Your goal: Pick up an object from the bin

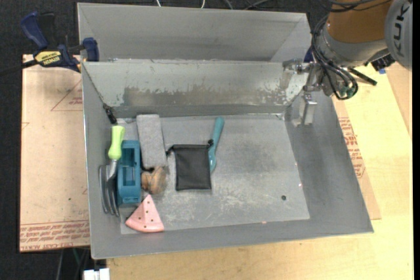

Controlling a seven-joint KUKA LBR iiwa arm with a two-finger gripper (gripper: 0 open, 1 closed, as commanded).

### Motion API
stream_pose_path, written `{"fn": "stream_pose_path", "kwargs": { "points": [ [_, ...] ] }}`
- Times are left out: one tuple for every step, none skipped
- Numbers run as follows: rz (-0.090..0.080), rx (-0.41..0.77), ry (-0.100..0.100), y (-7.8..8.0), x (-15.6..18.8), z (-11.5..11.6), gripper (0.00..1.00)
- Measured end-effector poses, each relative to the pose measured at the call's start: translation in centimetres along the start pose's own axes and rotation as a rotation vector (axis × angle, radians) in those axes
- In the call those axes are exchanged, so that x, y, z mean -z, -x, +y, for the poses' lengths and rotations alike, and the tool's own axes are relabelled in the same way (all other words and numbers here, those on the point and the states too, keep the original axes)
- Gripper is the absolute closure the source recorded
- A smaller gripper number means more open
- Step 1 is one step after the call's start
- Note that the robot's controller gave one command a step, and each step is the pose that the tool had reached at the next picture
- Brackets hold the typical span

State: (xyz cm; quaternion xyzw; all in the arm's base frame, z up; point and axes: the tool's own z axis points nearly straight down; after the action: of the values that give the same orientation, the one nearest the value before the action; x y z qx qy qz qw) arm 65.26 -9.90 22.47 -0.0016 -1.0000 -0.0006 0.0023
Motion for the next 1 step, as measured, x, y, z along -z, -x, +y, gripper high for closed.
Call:
{"fn": "stream_pose_path", "kwargs": {
  "points": [
    [-0.008,0.002,-0.001,0.1,0.56,0.05,0.0]
  ]
}}
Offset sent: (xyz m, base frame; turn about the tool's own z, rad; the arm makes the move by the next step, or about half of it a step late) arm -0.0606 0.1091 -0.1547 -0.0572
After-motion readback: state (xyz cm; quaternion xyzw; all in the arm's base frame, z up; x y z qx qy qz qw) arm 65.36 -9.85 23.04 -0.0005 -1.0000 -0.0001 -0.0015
